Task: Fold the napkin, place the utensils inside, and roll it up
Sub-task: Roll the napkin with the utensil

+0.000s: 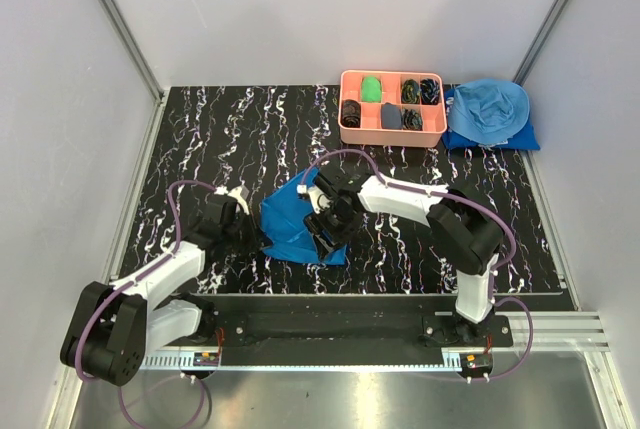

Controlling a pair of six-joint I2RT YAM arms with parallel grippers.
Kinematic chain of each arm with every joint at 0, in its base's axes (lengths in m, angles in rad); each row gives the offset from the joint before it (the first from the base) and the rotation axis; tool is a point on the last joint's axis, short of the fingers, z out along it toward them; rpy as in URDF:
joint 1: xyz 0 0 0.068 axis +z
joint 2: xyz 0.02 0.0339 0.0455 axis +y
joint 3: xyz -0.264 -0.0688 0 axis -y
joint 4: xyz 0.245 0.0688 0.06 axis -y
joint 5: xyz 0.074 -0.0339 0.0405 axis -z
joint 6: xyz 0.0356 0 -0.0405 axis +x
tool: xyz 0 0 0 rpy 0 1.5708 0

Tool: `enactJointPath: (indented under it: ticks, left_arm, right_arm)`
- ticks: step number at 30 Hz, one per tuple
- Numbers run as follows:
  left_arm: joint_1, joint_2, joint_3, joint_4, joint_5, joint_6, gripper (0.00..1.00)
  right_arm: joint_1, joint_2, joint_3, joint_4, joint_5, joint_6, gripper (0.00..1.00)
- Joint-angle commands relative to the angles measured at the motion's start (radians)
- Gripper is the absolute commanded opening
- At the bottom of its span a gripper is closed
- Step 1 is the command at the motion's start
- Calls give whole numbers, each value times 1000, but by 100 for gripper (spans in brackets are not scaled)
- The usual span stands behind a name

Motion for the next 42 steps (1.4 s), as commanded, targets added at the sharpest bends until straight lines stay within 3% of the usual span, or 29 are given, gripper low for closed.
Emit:
enactJointPath:
  ticks: [1,9,14,34,38,42]
  left_arm:
    - [6,11,27,-17,-7,22,0]
    - [7,18,33,-49,-7,18,0]
    - [12,21,39,-63,2,15,0]
    - [21,49,59,-72,21,22,0]
    - [21,52,59,-72,25,23,0]
    - [23,53,59,-69,29,23,0]
  right_arm:
    - [-9,18,-34,14,-13,-15,61]
    - [-7,-96,53,0,39,-29,62]
    - [66,-173,91,41,159,-116,62]
    - [140,28,145,135,11,-203,56]
    - [140,50,154,134,31,-204,40]
    - [138,70,174,132,30,-198,33]
